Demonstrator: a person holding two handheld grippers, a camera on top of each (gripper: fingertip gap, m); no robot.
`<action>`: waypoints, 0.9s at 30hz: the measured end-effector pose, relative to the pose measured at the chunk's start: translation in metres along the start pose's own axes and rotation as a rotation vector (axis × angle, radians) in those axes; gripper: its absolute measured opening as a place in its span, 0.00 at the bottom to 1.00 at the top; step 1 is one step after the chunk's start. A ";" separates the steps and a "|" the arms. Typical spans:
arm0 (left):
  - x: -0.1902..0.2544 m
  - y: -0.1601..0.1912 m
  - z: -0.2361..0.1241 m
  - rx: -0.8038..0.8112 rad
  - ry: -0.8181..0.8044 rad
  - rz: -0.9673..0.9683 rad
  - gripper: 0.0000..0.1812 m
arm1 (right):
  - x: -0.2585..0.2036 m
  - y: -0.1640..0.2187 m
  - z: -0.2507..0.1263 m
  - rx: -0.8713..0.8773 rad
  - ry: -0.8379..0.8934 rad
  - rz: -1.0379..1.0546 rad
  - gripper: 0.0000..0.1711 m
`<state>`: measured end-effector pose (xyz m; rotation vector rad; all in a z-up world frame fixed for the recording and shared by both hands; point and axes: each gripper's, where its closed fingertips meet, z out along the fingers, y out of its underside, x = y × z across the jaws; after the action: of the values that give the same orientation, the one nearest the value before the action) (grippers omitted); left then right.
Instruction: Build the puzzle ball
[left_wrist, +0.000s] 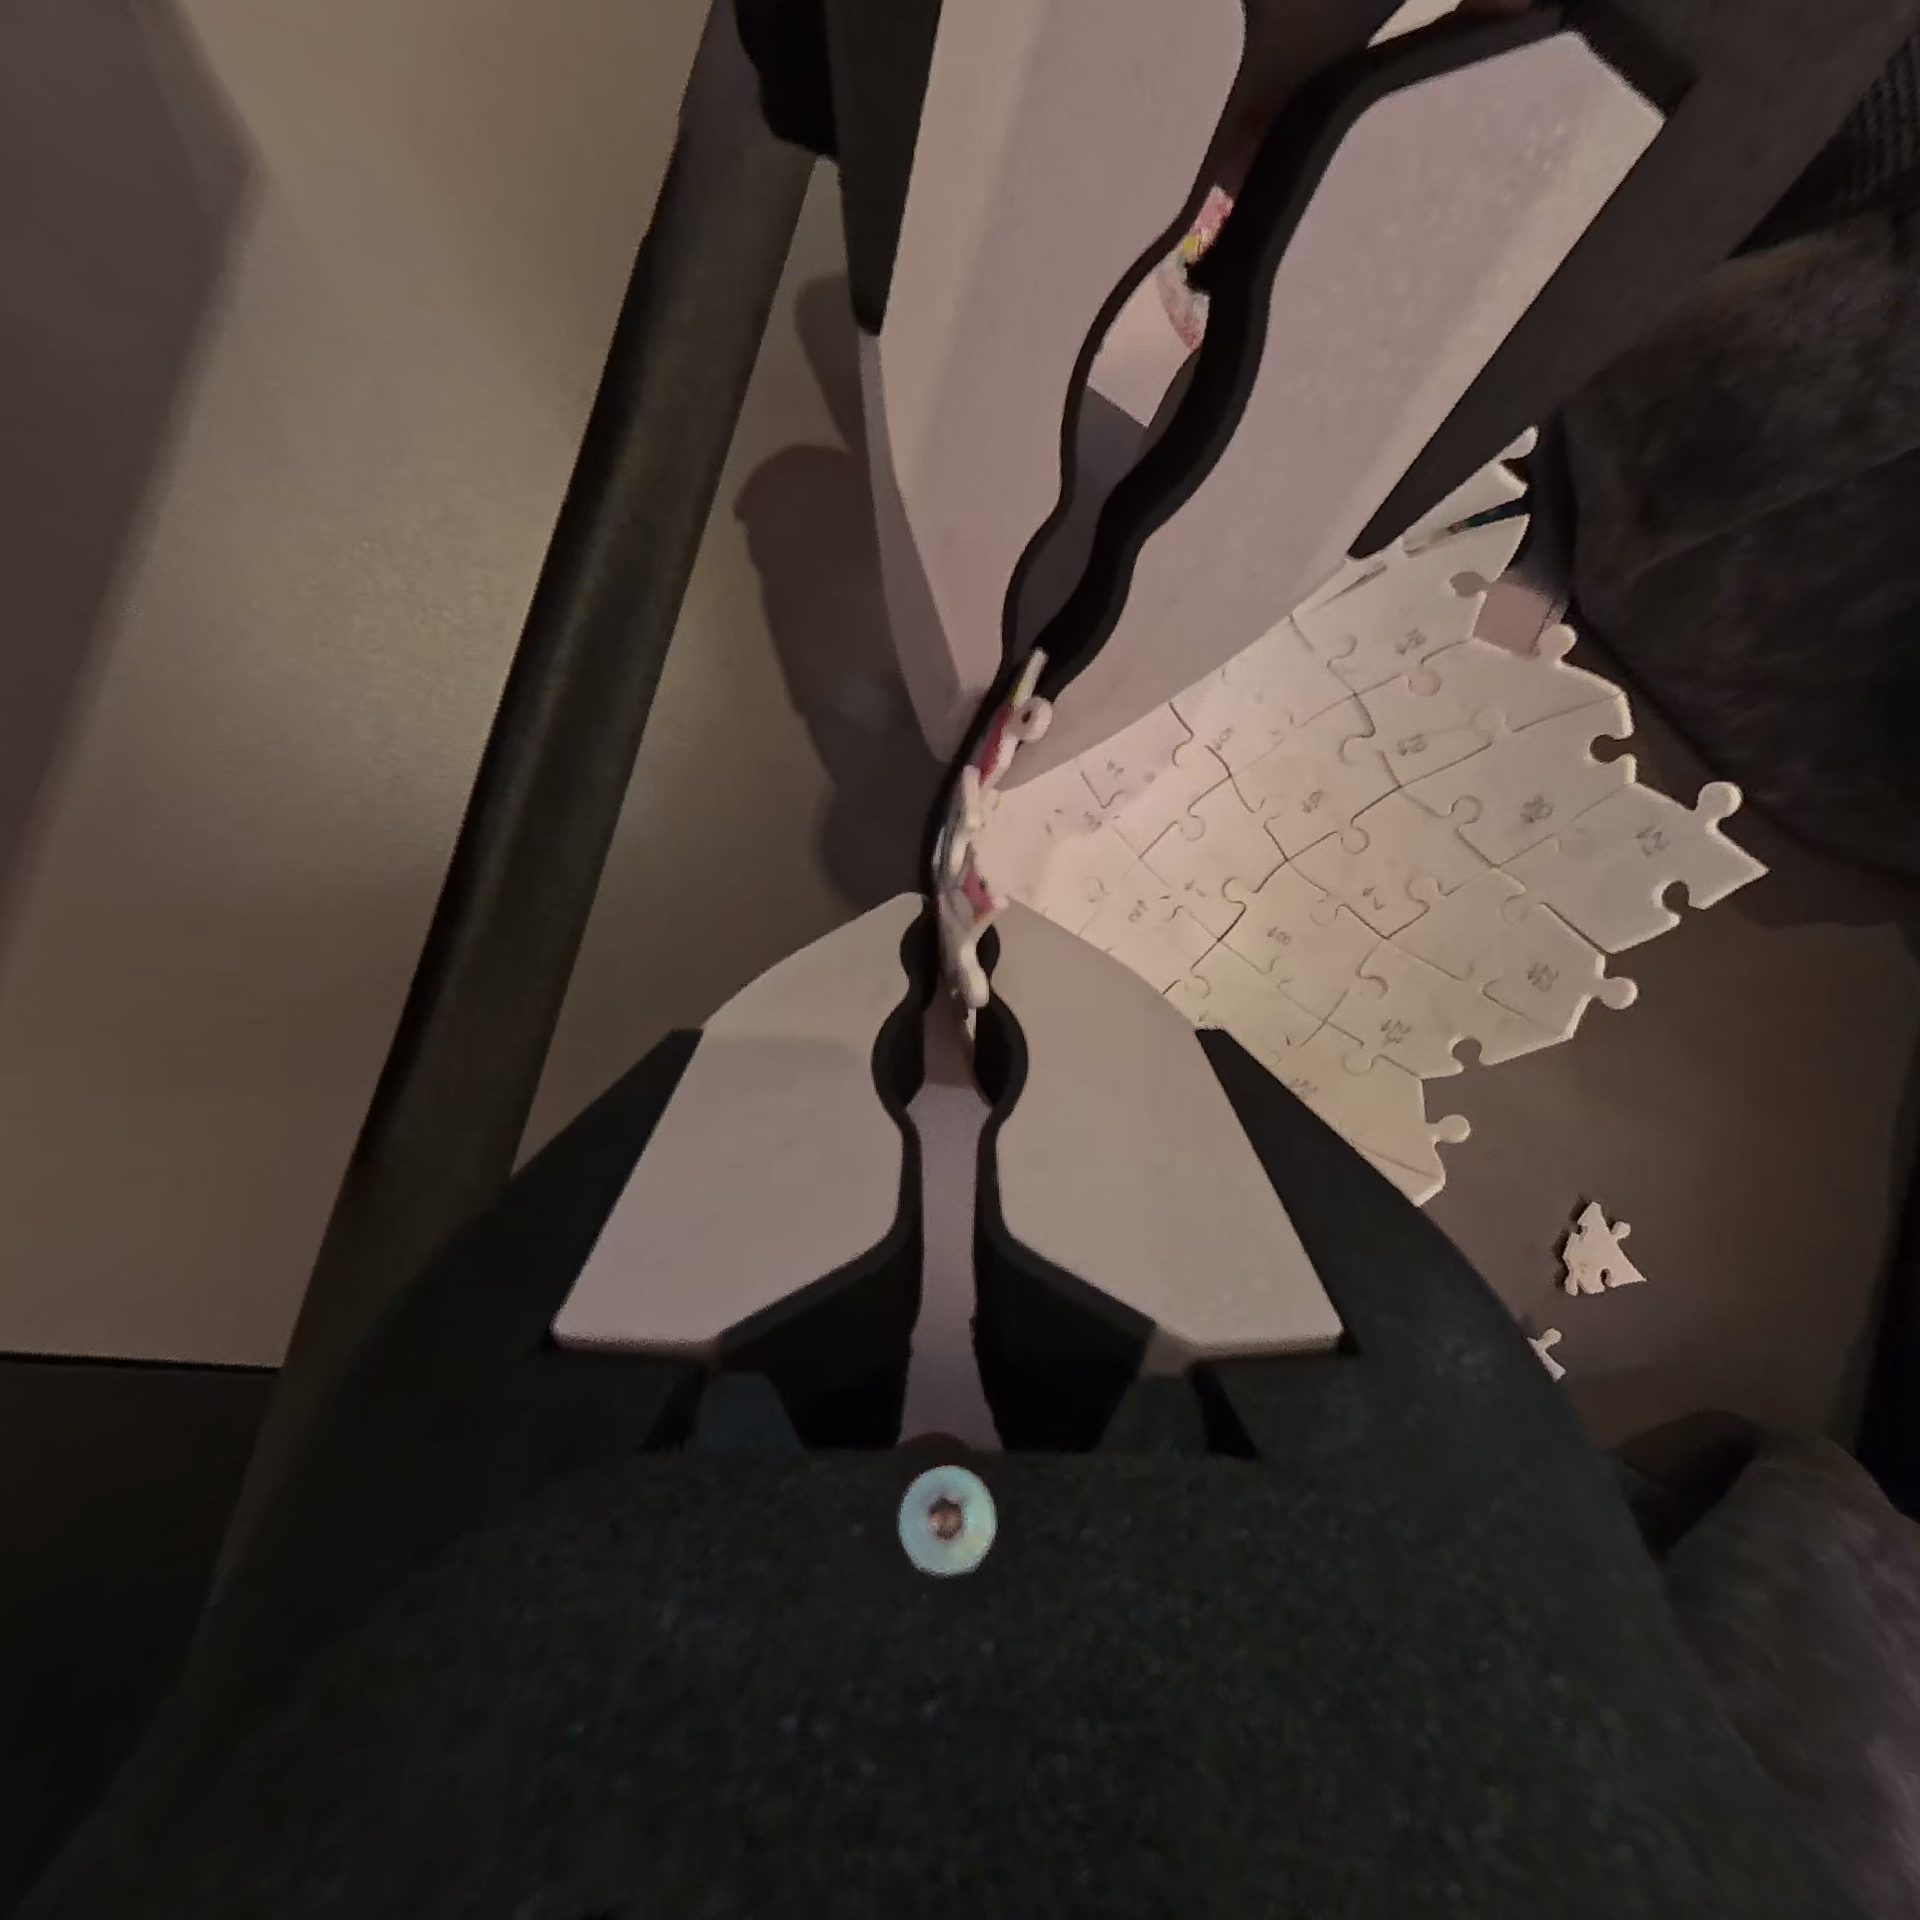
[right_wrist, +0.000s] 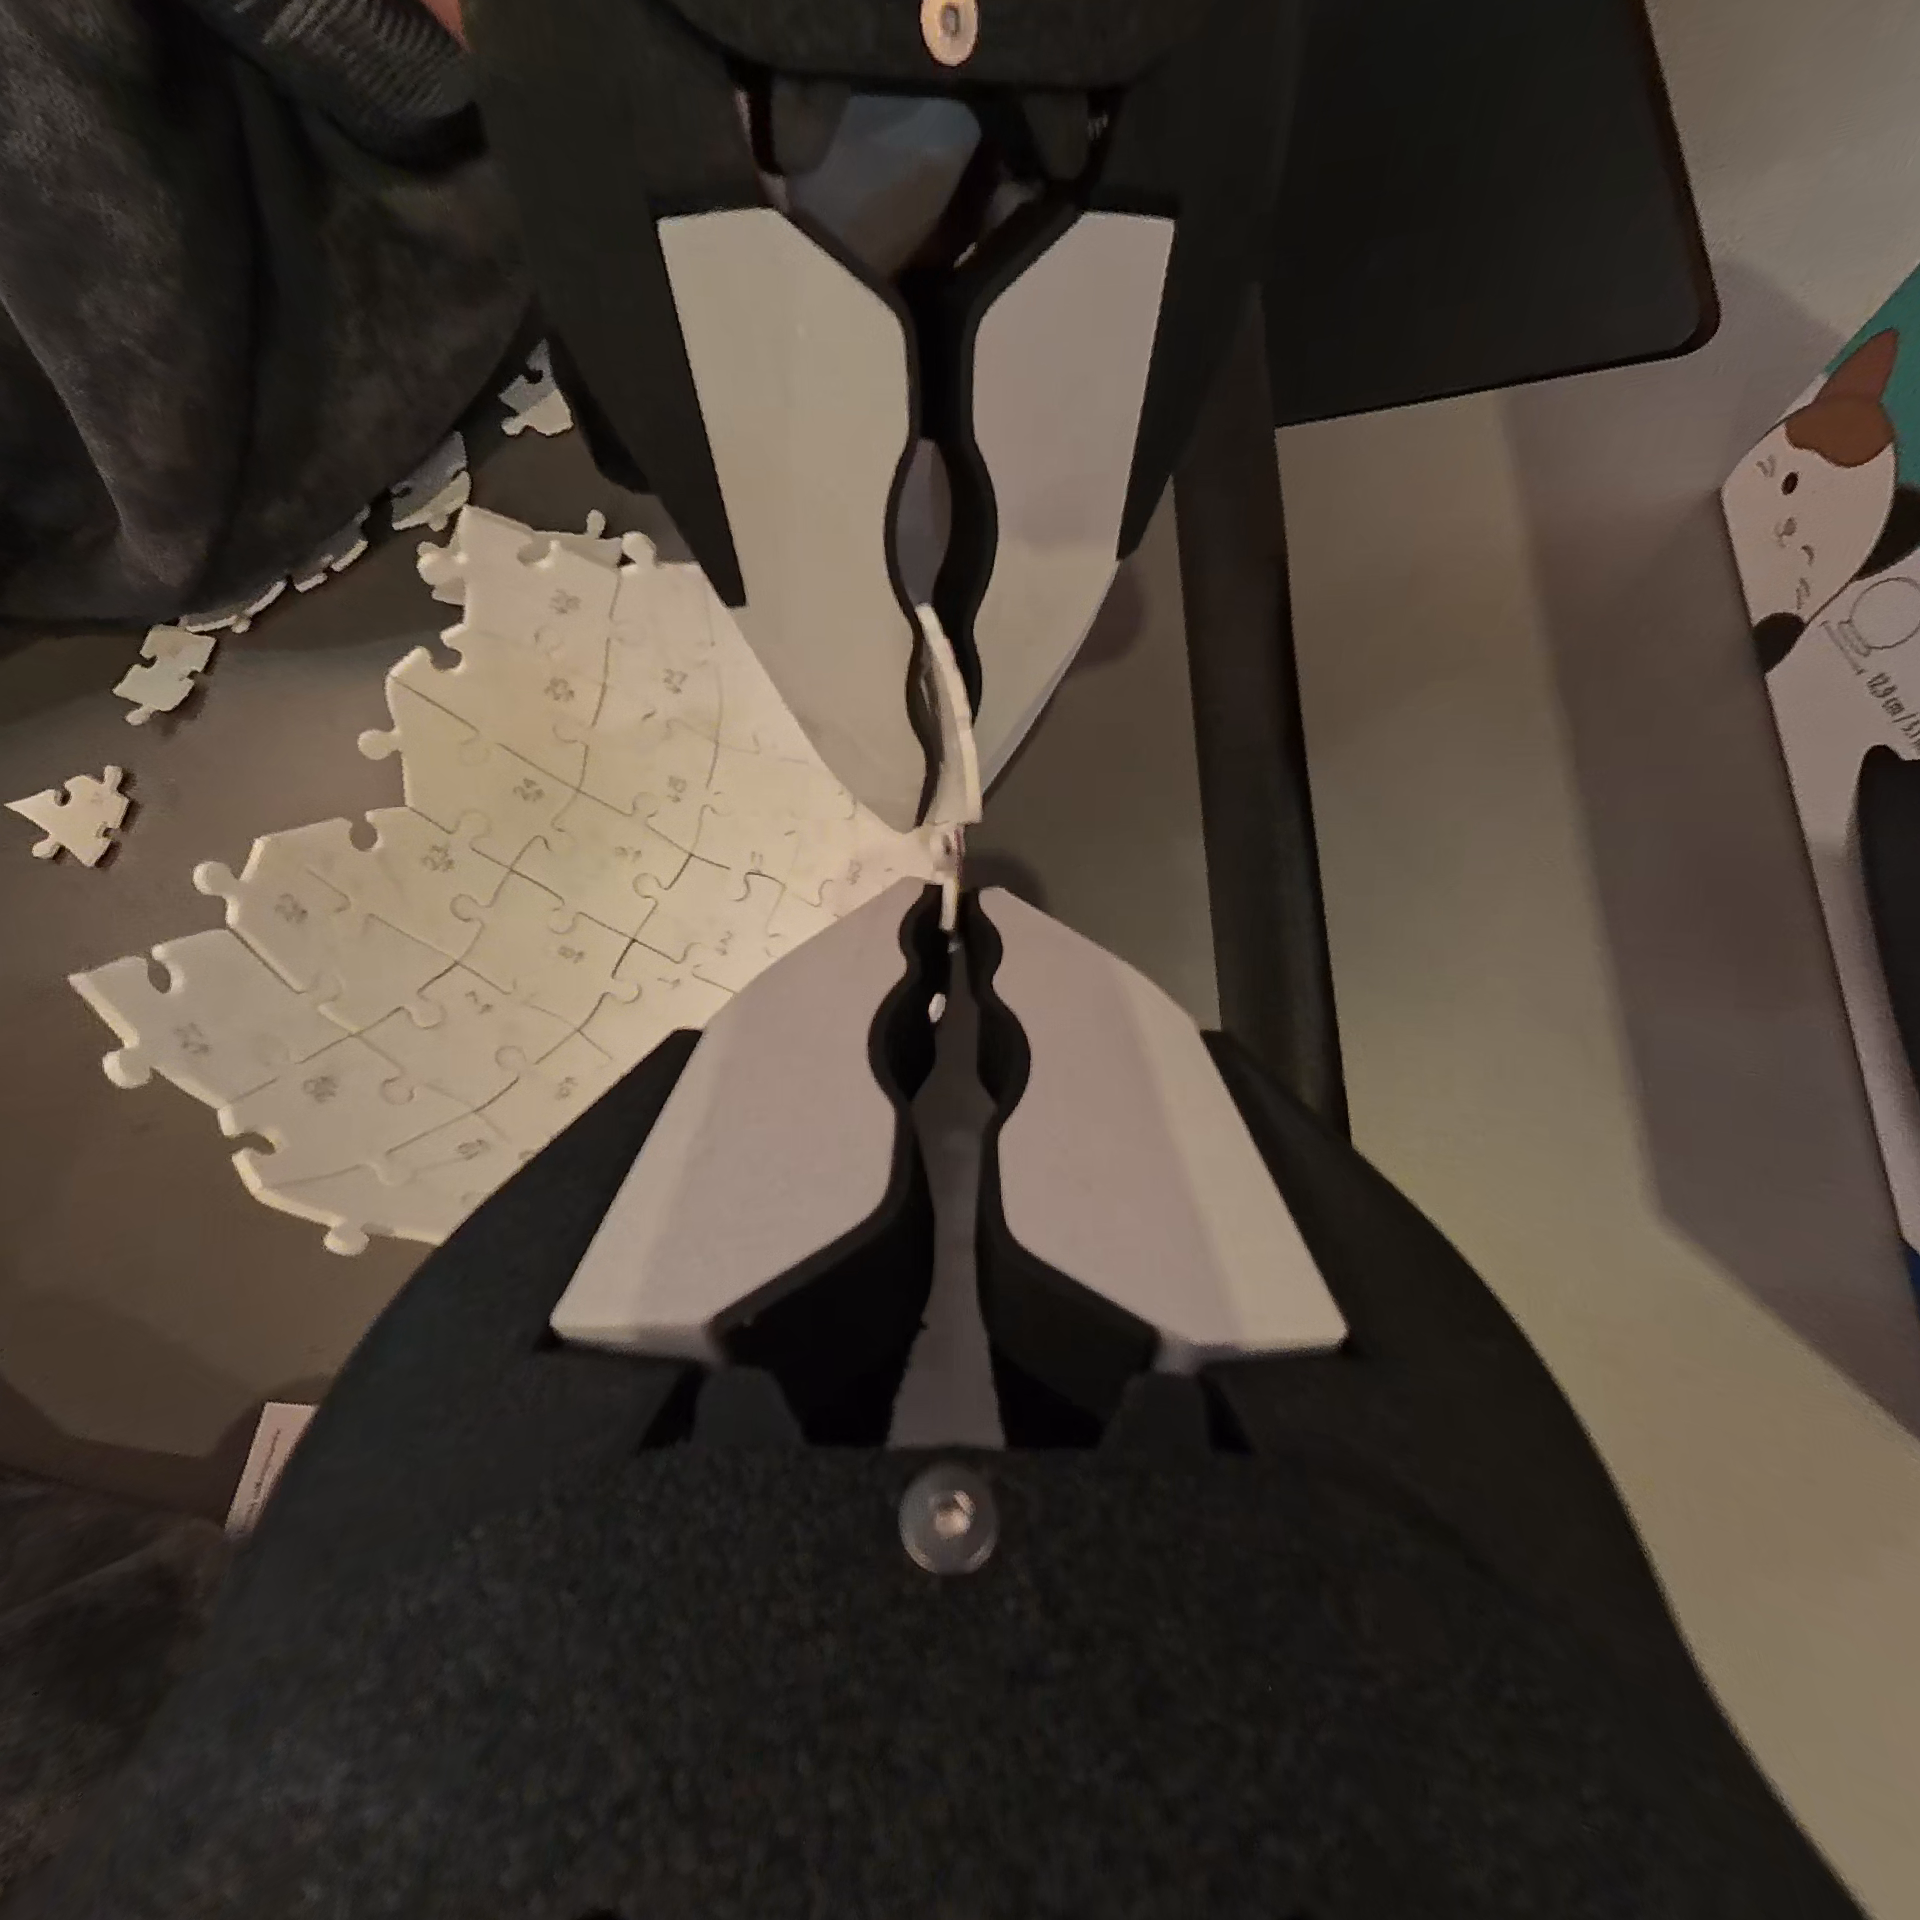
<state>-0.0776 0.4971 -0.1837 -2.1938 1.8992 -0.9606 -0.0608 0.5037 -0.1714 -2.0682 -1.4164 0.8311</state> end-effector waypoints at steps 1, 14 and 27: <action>0.000 0.000 0.000 -0.001 0.000 -0.005 0.02 | 0.000 0.000 0.000 0.000 0.000 0.001 0.02; -0.003 0.001 -0.001 0.009 -0.005 0.005 0.02 | 0.003 0.000 0.002 0.000 0.006 0.020 0.02; -0.002 0.005 -0.001 -0.022 -0.033 0.059 0.02 | 0.004 0.002 0.005 -0.010 -0.001 0.021 0.02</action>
<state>-0.0824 0.4984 -0.1860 -2.1385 1.9567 -0.8926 -0.0624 0.5074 -0.1772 -2.0939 -1.4037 0.8354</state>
